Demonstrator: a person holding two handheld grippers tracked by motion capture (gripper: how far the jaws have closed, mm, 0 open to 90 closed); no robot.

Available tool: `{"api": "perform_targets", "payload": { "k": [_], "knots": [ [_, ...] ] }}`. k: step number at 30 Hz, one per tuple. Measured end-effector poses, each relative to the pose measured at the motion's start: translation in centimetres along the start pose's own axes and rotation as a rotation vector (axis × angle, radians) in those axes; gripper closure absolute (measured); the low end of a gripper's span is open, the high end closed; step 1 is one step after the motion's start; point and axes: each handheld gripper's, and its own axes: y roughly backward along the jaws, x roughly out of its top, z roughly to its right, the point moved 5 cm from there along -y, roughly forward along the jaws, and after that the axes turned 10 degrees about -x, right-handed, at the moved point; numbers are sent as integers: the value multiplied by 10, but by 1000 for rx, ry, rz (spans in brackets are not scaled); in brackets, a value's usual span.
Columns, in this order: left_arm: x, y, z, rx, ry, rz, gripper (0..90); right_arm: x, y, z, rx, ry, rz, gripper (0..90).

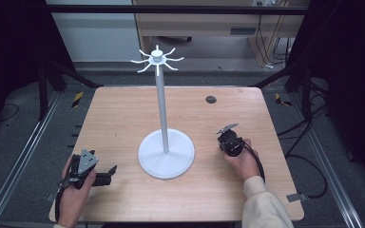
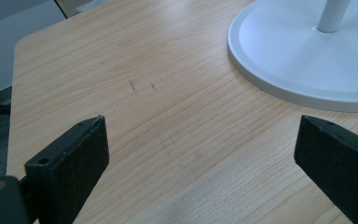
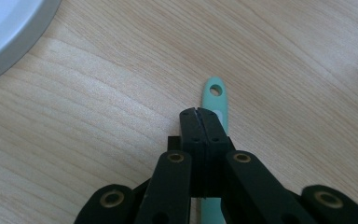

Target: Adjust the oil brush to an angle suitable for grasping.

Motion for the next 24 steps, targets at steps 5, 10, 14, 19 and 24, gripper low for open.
{"api": "perform_targets", "payload": {
  "k": [5, 10, 14, 19, 24],
  "knots": [
    [0, 0, 0, 1, 1, 1, 27, 1, 0, -1, -31, 13, -14, 900],
    [0, 0, 0, 0, 0, 1, 26, 1, -2, 3, -56, -7, -26, 900],
    [0, 0, 0, 0, 0, 0, 26, 0, -4, 9, -78, -17, -32, 900],
    [0, 0, 0, -1, -1, 1, 27, -1, -6, 18, -99, -52, -40, 900],
    [0, 0, 0, -2, -2, -1, 26, -2, -7, 23, -105, -78, -44, 900]
  ]
}}
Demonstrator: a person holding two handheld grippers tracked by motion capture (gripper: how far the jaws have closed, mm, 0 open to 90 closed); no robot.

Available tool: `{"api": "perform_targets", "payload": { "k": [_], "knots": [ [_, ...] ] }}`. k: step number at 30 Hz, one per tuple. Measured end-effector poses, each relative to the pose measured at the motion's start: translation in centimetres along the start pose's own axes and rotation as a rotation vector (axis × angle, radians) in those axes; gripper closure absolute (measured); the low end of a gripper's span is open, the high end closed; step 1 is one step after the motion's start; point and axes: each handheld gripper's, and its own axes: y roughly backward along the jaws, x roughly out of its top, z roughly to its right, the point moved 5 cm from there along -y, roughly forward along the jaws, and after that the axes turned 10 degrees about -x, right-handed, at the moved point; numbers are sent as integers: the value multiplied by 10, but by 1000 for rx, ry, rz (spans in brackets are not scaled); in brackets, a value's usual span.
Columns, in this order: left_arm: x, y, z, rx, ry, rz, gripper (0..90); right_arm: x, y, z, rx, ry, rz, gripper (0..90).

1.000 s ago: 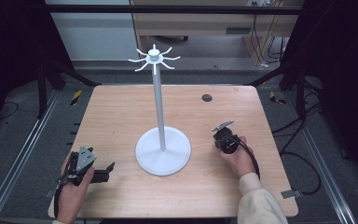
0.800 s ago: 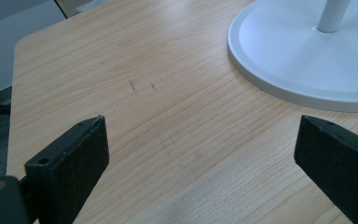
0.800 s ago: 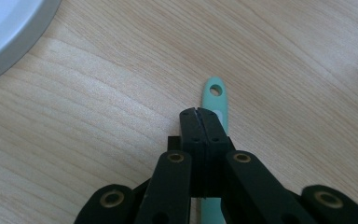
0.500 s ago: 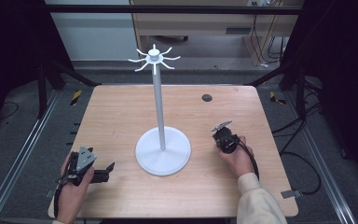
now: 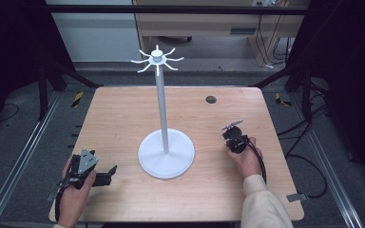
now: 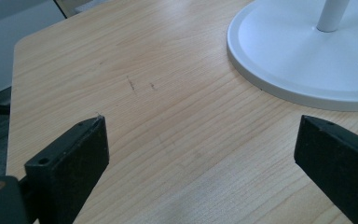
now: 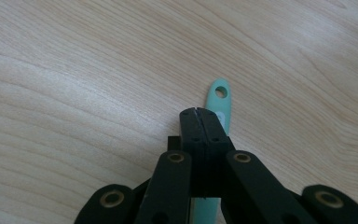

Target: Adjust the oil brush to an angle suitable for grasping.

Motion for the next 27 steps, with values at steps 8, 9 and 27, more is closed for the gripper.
{"api": "perform_targets", "payload": {
  "k": [8, 9, 27],
  "knots": [
    [0, 0, 0, 1, 1, 1, 27, -4, 19, 12, 58, -92, 13, 890],
    [0, 1, 0, 0, 1, 1, 27, -5, 22, 13, 62, -97, 7, 883],
    [0, 0, 0, -6, 1, -2, 27, -26, 39, 17, 104, -100, -136, 655]
  ]
}}
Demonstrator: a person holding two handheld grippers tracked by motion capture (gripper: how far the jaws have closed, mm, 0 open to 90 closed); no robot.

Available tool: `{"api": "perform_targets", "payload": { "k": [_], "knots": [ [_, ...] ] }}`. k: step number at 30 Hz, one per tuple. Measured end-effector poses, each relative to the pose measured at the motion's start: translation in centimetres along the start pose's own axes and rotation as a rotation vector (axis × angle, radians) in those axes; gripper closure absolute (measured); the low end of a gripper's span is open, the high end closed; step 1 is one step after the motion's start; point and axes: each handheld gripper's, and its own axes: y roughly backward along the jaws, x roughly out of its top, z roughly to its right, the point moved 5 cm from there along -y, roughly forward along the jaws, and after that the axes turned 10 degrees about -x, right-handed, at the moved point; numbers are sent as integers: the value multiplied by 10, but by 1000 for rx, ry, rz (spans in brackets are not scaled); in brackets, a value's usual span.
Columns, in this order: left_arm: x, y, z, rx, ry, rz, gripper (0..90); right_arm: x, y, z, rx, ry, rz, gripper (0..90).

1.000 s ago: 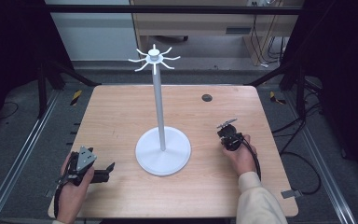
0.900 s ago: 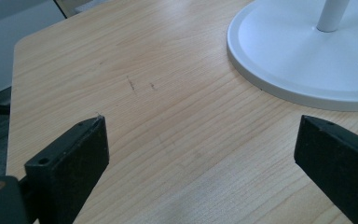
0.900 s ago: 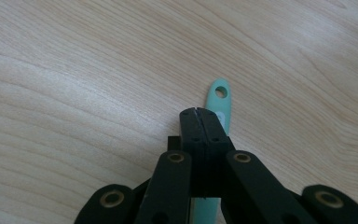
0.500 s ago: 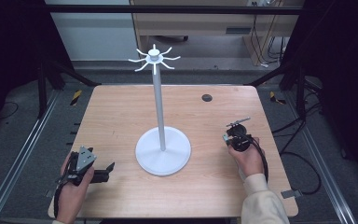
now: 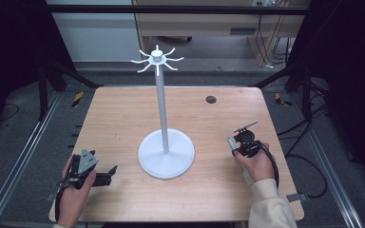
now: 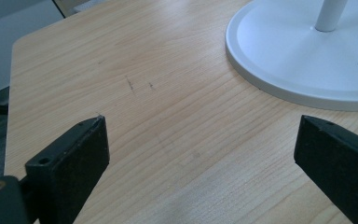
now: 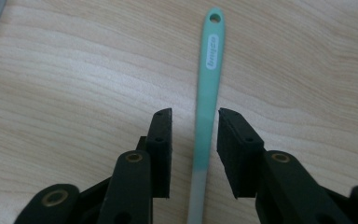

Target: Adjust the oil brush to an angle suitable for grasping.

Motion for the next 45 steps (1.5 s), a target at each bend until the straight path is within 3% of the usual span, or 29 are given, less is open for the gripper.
{"api": "perform_targets", "payload": {
  "k": [5, 22, 37, 45],
  "knots": [
    [0, 0, 0, -2, 0, -1, 27, -5, -2, 3, 5, 2, -33, 631],
    [0, -1, 0, -7, -9, -9, 28, -14, -11, 4, 21, 10, -140, 704],
    [0, -2, 1, -12, -9, -12, 30, -16, -13, 4, 40, 7, -158, 759],
    [0, -2, 1, -12, -10, -13, 30, -15, -13, 4, 26, 9, -160, 795]
  ]
}}
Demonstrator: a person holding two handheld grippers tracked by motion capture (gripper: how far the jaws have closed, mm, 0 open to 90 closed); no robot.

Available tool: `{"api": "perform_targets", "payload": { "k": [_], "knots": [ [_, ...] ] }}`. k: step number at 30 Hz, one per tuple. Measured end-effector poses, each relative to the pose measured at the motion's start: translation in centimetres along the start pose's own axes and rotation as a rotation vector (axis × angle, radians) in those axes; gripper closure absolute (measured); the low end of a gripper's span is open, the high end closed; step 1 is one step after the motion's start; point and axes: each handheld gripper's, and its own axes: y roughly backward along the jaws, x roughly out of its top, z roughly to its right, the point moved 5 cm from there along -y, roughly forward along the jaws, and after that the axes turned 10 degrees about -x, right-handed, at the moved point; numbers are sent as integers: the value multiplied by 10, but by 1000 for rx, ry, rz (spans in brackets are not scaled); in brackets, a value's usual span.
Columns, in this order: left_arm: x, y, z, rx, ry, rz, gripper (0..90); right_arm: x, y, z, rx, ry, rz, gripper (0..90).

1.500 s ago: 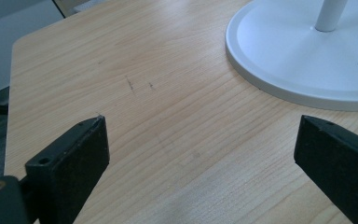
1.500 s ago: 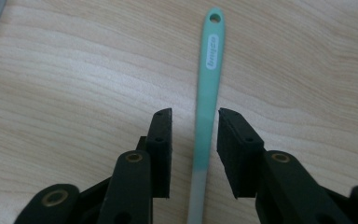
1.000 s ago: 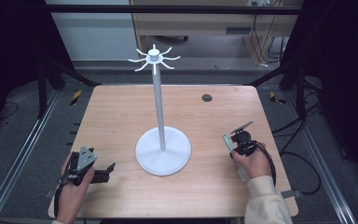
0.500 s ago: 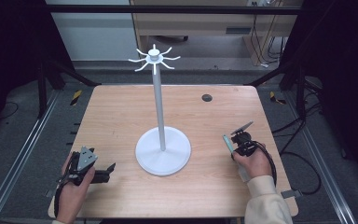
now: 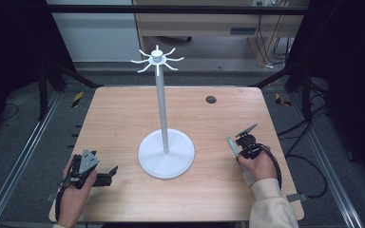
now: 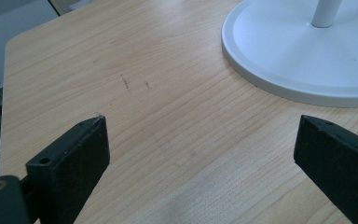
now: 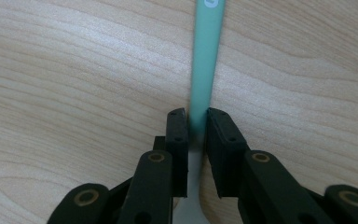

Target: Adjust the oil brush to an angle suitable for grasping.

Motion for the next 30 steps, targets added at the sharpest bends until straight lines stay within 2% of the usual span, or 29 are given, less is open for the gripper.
{"api": "perform_targets", "payload": {
  "k": [4, 6, 11, 19, 20, 21, 22, 23, 24, 25, 30],
  "knots": [
    [0, 0, 0, 0, -1, 0, 30, 0, 0, 0, -9, -2, -3, 822],
    [0, 0, 0, -2, -1, -2, 30, 0, 1, -1, 6, -4, -4, 826],
    [0, 0, 0, -3, 0, -3, 30, 3, 7, 0, 4, -13, 24, 827],
    [0, 0, 0, 0, 2, 0, 30, 11, 26, 2, 16, -39, 148, 827],
    [0, 0, 0, 0, 2, 0, 30, 11, 26, 2, 16, -39, 148, 827],
    [0, 0, 0, 1, 2, 0, 30, 13, 31, 2, 20, -46, 177, 827],
    [0, 0, 0, 1, 2, 0, 30, 13, 31, 2, 20, -46, 177, 827],
    [0, 0, 0, 1, 2, 1, 29, 16, 35, 2, 19, -47, 220, 827],
    [0, 0, 0, 1, 2, 1, 29, 16, 35, 2, 19, -47, 220, 827],
    [0, 0, 0, 1, 2, 0, 29, 18, 40, 2, 23, -58, 263, 827],
    [0, 0, 0, -1, 1, -3, 29, 23, 51, 2, 21, -64, 357, 827]
  ]
}}
